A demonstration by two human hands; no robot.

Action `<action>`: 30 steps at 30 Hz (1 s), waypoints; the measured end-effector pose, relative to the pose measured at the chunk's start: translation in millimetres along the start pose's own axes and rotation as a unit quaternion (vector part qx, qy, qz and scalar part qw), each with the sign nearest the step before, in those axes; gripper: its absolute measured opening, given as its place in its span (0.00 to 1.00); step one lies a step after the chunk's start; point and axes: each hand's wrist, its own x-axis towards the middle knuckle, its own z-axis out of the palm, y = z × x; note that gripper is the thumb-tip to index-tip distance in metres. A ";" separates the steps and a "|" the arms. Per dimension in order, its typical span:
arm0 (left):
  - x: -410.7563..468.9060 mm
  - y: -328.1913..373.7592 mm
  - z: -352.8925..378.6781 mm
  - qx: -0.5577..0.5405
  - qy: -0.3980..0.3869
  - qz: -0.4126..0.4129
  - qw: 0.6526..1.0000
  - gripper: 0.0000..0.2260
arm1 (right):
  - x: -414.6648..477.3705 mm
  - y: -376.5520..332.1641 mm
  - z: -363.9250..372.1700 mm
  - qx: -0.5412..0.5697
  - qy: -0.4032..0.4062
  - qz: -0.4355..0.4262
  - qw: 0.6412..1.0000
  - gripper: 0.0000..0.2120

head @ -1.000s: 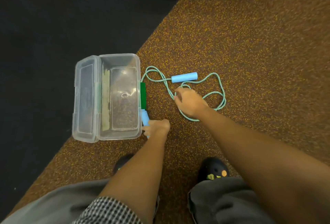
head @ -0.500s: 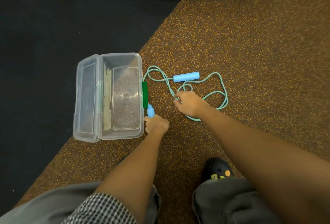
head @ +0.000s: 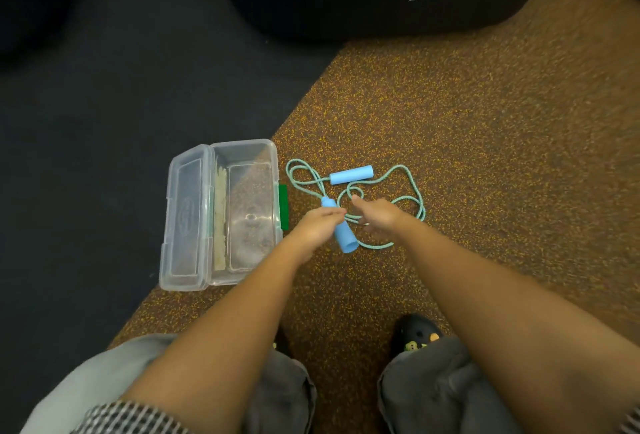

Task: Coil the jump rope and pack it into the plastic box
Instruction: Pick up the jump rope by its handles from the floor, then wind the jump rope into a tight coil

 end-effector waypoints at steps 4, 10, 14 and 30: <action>-31.1 27.7 -15.3 0.022 -0.054 0.037 0.998 0.14 | -22.9 -13.2 4.8 0.121 -0.026 -0.002 0.992 0.22; -63.7 48.5 -37.1 0.056 -0.107 0.065 0.991 0.15 | -52.3 -45.1 7.9 0.201 -0.016 -0.050 0.978 0.13; -80.1 53.0 -46.8 0.084 -0.092 0.088 0.988 0.18 | -74.6 -67.1 9.7 0.182 -0.004 -0.091 0.979 0.11; -106.7 97.4 -37.9 -0.162 -0.010 0.051 0.985 0.22 | -135.8 -100.0 -10.9 0.061 -0.017 -0.188 0.980 0.15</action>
